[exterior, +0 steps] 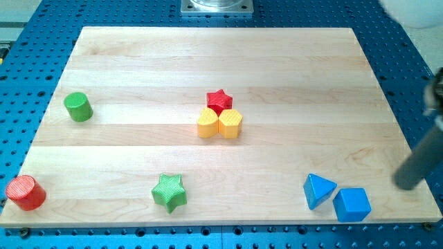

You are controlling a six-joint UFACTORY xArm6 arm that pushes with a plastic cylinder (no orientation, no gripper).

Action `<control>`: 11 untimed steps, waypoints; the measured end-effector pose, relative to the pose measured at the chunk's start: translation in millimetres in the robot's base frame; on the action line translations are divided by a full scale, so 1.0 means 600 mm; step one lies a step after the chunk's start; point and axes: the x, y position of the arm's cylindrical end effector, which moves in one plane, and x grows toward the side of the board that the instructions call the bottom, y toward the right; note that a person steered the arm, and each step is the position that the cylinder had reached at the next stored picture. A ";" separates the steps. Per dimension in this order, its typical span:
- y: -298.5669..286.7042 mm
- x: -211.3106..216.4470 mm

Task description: Push the blue cube to the right of the green star

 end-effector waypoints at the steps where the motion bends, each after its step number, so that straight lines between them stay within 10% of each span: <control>1: 0.043 0.052; 8: -0.397 0.072; 11: -0.369 -0.037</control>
